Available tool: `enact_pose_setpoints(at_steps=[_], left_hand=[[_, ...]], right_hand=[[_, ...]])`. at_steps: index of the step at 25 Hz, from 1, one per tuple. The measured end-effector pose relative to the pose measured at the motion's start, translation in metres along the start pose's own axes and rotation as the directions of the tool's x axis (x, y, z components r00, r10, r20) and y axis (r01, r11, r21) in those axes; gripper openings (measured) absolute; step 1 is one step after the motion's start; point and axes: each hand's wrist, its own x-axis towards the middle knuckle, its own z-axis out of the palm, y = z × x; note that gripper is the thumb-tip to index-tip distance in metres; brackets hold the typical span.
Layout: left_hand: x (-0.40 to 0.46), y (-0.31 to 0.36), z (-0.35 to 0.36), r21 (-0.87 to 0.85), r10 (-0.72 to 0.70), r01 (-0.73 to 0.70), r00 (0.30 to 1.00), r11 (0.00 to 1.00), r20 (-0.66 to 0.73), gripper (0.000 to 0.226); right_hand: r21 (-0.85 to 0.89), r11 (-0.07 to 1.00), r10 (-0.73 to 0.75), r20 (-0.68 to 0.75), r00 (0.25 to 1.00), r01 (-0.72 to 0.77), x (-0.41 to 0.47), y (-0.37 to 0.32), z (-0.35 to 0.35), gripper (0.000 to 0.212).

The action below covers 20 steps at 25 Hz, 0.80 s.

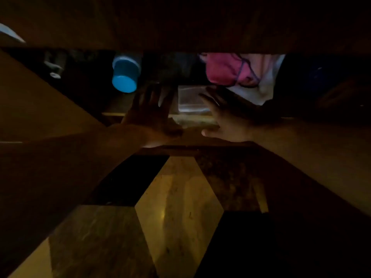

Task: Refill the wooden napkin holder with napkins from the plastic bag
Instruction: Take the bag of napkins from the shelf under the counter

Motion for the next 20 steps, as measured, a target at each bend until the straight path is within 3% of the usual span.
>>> enact_pose_setpoints(at_steps=[5, 9, 13, 20], left_hand=[[0.042, -0.007, 0.041, -0.015, 0.162, -0.17, 0.961, 0.985, -0.223, 0.102], [0.058, -0.013, 0.056, -0.032, 0.247, -0.268, 0.923, 0.963, -0.295, 0.087], [0.058, -0.012, 0.068, -0.005, 0.248, -0.265, 0.907, 0.964, -0.342, 0.081], [0.048, -0.013, 0.054, -0.06, 0.281, -0.308, 0.919, 0.949, -0.277, 0.068]], right_hand=[[0.047, 0.996, -0.068, -0.176, 0.982, 0.077, 0.044, 0.014, 0.028, 0.098], [0.09, 0.985, -0.119, -0.27, 0.955, 0.148, 0.052, 0.022, 0.046, 0.092], [0.077, 0.977, -0.161, -0.329, 0.93, 0.197, 0.05, 0.025, 0.052, 0.084], [0.124, 0.97, -0.157, -0.329, 0.931, 0.207, 0.042, 0.016, 0.041, 0.054]])
